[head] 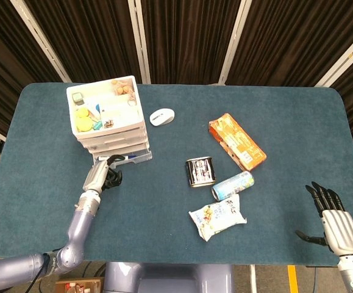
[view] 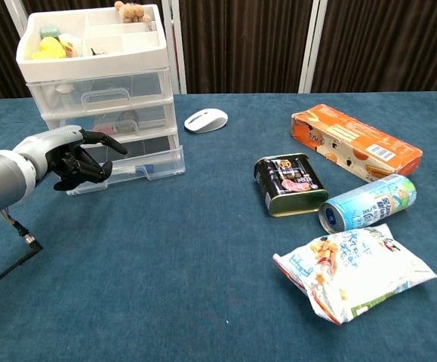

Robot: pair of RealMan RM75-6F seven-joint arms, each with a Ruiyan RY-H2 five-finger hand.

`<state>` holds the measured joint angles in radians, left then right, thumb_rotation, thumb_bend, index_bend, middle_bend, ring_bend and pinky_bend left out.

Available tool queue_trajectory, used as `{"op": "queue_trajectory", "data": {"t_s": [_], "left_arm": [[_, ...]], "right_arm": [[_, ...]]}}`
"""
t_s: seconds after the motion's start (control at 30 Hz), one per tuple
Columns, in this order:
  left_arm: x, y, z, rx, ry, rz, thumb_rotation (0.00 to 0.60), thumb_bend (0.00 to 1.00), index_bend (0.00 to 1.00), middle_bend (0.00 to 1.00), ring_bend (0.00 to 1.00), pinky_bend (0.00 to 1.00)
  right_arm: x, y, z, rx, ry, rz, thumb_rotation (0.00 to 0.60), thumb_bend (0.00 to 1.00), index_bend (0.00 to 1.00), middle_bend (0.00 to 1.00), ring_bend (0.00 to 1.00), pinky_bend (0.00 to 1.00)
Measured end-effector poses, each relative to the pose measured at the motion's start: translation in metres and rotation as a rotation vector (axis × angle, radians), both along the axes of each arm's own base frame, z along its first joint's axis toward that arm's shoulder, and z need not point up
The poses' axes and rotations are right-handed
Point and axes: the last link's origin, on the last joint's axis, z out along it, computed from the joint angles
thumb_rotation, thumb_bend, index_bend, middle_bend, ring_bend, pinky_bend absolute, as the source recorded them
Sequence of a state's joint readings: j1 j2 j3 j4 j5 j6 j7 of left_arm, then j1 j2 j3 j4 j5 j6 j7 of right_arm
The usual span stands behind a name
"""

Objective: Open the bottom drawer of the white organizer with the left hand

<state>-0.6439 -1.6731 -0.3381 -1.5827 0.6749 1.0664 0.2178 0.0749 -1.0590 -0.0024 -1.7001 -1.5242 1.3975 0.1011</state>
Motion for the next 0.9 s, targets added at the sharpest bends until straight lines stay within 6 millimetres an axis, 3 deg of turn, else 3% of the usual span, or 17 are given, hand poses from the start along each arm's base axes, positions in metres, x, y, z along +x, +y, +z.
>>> {"op": "queue_trajectory", "data": {"t_s": [0.47,0.9], "left_arm": [[-0.004,0.015,-0.005,-0.099,0.125,0.142,0.6,0.6,0.25,1.0,0.95,0.93],[0.002,0.0,-0.002,-0.156,0.075,0.135,0.6,0.6,0.28,1.0,0.95,0.93]], "right_arm": [[0.0,0.0,0.0,0.001,-0.002,-0.002,0.6,0.11,0.0,0.0,0.0,0.02],[0.0,0.0,0.0,0.001,-0.002,-0.004,0.6,0.11,0.0,0.0,0.0,0.02]]}}
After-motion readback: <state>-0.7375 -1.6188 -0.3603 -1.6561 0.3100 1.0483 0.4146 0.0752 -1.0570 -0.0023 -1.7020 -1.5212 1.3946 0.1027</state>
